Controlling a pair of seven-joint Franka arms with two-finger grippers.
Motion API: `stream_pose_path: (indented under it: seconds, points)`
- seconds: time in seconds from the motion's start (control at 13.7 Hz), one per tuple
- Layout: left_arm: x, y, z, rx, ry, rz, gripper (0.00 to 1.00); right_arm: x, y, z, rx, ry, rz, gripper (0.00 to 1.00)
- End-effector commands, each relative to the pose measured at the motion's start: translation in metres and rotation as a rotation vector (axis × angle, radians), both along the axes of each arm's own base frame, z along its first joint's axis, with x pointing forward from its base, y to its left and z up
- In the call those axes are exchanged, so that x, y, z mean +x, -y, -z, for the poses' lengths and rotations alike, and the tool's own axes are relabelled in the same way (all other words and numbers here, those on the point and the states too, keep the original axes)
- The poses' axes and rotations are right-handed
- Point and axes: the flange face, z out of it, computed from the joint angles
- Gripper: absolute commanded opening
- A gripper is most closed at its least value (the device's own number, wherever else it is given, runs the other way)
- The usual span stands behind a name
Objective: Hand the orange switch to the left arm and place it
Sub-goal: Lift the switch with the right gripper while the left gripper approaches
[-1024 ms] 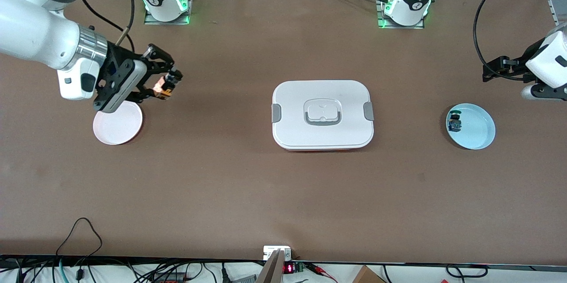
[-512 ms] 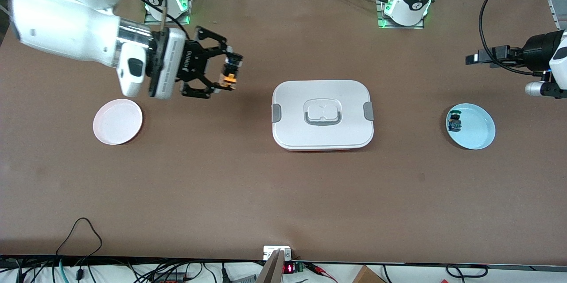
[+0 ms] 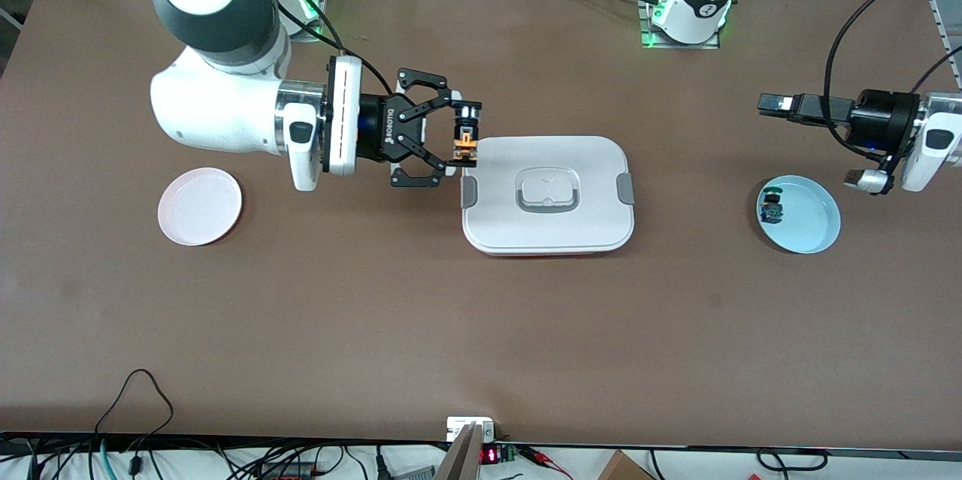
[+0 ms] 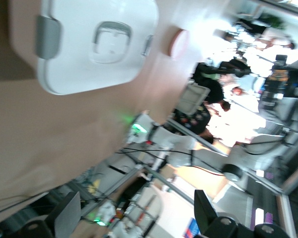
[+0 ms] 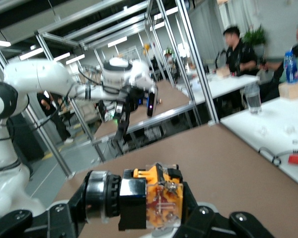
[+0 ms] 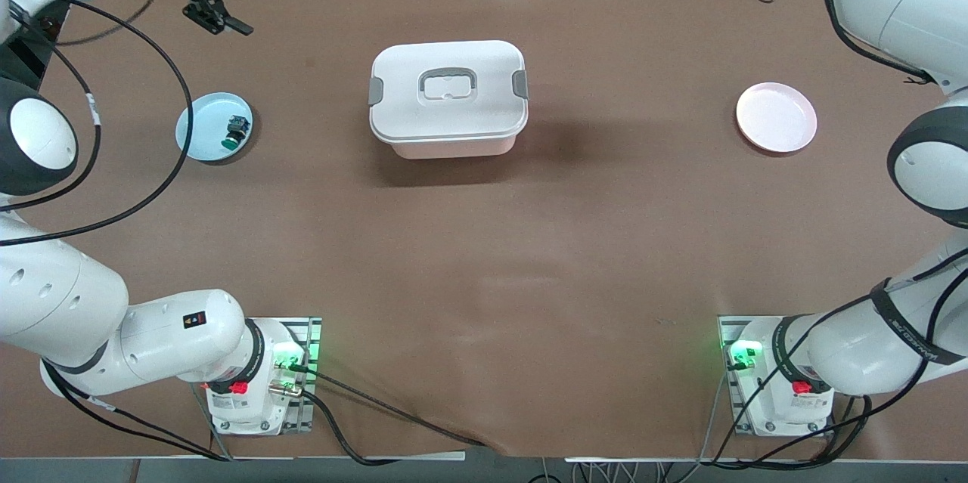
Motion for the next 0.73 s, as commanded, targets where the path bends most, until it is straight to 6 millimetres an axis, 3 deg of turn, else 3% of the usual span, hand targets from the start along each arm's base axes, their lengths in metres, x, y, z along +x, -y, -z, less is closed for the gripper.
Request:
stream_pose_path:
  seconds: [0.0,0.15,0.44,0.66]
  points:
    - [-0.005,0.015,0.003,-0.127,-0.001,-0.028,1.0,-0.008,-0.025,0.003,0.082,0.028,0.036,0.17]
    - [0.003,0.04,0.002,-0.199,0.009,-0.061,1.0,-0.016,-0.046,0.016,0.073,0.004,0.066,0.17]
    - [0.016,0.09,-0.006,-0.208,0.059,-0.09,1.0,-0.031,-0.083,0.024,0.088,-0.018,0.074,0.17]
    - [0.025,0.129,-0.011,-0.246,0.2,-0.109,1.0,-0.032,-0.086,0.025,0.074,0.063,0.079,0.17]
